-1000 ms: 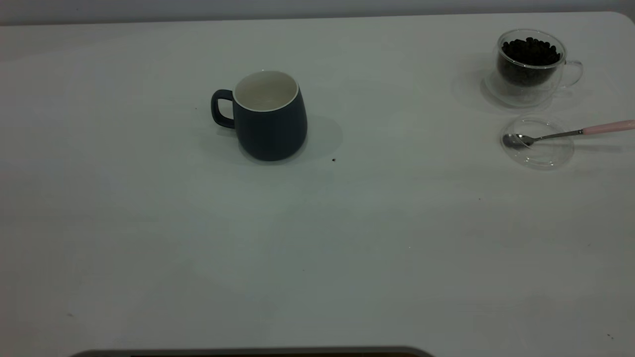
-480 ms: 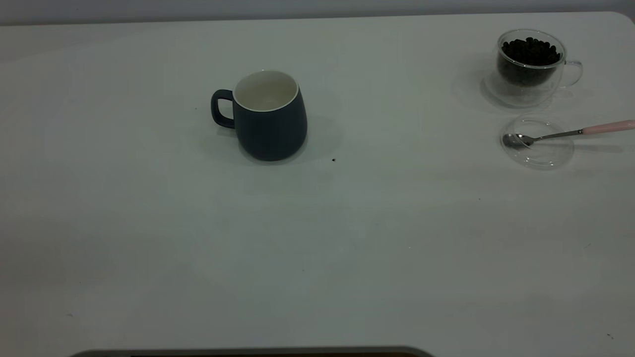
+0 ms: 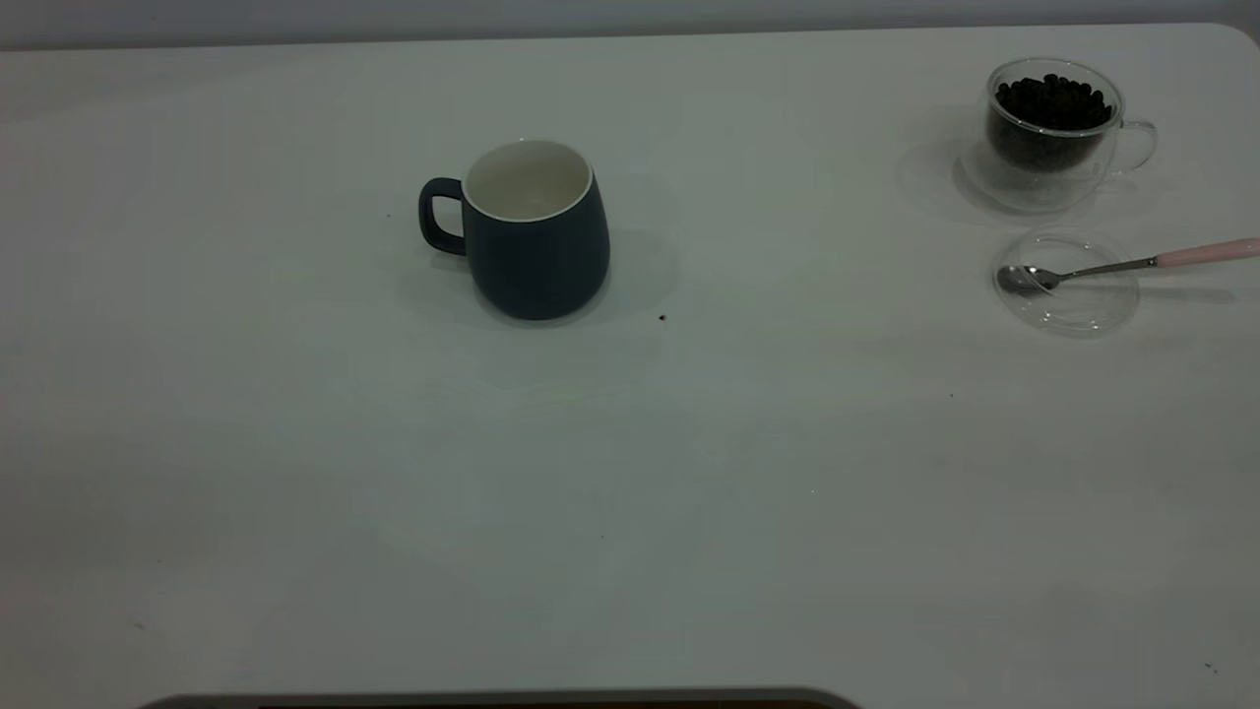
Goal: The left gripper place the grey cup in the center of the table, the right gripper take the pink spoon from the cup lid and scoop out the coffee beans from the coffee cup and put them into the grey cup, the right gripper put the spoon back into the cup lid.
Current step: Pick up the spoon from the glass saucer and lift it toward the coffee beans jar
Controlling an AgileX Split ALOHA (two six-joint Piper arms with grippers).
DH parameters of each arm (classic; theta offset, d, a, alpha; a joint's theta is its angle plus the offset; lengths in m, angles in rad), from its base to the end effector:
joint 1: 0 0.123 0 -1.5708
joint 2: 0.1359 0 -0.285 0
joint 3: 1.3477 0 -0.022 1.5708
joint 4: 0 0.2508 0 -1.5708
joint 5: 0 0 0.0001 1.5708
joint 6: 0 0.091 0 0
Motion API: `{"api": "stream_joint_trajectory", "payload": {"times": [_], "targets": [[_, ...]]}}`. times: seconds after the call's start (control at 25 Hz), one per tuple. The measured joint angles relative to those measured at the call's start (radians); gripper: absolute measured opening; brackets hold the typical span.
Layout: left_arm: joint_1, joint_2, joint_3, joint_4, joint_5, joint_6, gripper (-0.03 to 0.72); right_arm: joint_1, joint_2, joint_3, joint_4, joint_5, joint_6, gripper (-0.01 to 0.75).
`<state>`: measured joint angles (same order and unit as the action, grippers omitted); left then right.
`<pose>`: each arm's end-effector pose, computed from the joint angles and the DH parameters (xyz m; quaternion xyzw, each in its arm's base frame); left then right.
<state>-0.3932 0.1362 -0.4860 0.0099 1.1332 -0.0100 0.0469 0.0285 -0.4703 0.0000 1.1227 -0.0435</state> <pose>0.0125 -0.0043 0.2672 0.1725 0.8893 -0.0800 0.4159 -0.0004 0.0000 0.2642 -0.0399 0.8821 0.0008 0.4693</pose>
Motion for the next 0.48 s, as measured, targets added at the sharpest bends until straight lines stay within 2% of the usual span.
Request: {"api": "stream_joint_trajectory", "payload": {"times": [0.28,0.36,0.48], "targets": [[0.291,0.0,0.0,-0.001,0.0,0.001,0.588,0.0,0.0,0.0,0.0,0.0,0.0,0.588],[0.333,-0.001,0.0,-0.001,0.0,0.001,0.588,0.0,0.0,0.0,0.0,0.0,0.0,0.588],[0.349,-0.024,0.0,-0.001,0.0,0.002,0.588,0.0,0.0,0.0,0.0,0.0,0.0,0.588]]}}
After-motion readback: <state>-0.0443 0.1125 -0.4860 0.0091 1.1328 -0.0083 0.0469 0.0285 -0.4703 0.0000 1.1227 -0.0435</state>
